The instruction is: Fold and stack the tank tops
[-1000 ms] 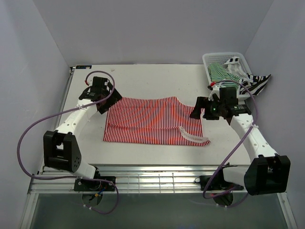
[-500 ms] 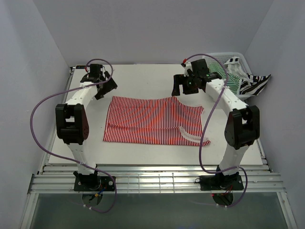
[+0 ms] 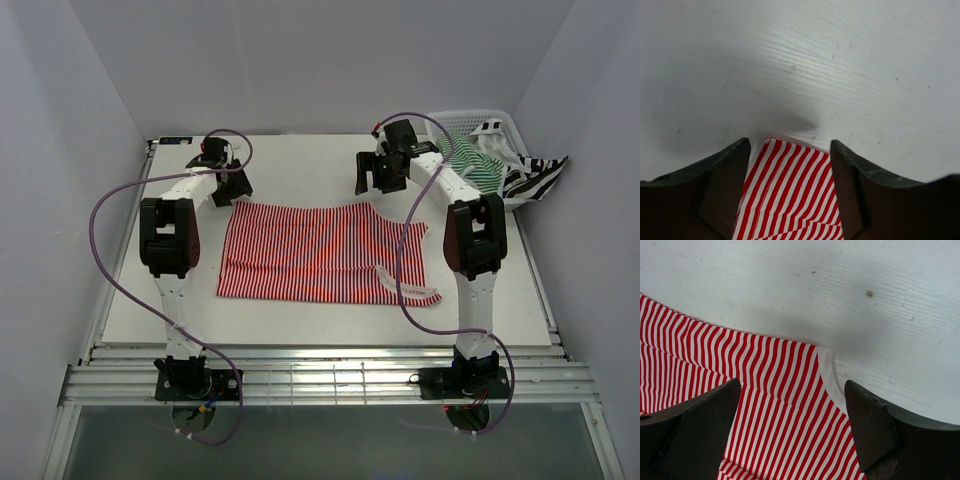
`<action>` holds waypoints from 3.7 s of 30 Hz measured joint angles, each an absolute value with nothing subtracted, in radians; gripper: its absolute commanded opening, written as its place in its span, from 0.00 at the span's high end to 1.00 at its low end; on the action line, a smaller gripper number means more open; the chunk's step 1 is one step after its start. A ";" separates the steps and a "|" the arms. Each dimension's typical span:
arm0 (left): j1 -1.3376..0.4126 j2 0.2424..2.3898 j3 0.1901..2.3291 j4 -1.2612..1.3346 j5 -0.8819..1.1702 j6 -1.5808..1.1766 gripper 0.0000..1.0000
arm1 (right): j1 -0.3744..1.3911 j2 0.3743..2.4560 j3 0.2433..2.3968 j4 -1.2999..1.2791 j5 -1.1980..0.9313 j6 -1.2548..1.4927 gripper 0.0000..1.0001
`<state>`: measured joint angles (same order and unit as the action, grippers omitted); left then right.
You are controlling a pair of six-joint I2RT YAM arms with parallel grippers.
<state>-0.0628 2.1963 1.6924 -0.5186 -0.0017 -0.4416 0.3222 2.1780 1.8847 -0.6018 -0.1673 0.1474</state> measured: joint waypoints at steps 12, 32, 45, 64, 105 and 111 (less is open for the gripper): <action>-0.061 2.211 1.665 -0.468 0.043 -0.418 0.85 | 0.323 2.181 1.884 -0.601 -0.175 0.154 0.10; -0.061 2.201 1.642 -0.439 0.053 -0.406 1.00 | 0.342 2.297 1.891 -0.581 -0.111 0.217 0.25; -0.061 2.197 1.633 -0.429 0.049 -0.403 1.00 | 0.330 2.313 1.891 -0.566 -0.060 0.254 0.92; -0.061 2.186 1.627 -0.417 0.047 -0.389 1.00 | 0.292 2.260 1.798 -0.406 -0.165 0.157 0.92; -0.063 1.601 0.880 -0.030 0.095 -0.488 1.00 | 0.305 1.680 1.026 -0.080 -0.298 0.149 0.92; -0.063 1.608 0.915 -0.022 0.094 -0.404 1.00 | 0.308 1.639 0.982 -0.074 -0.301 0.153 0.92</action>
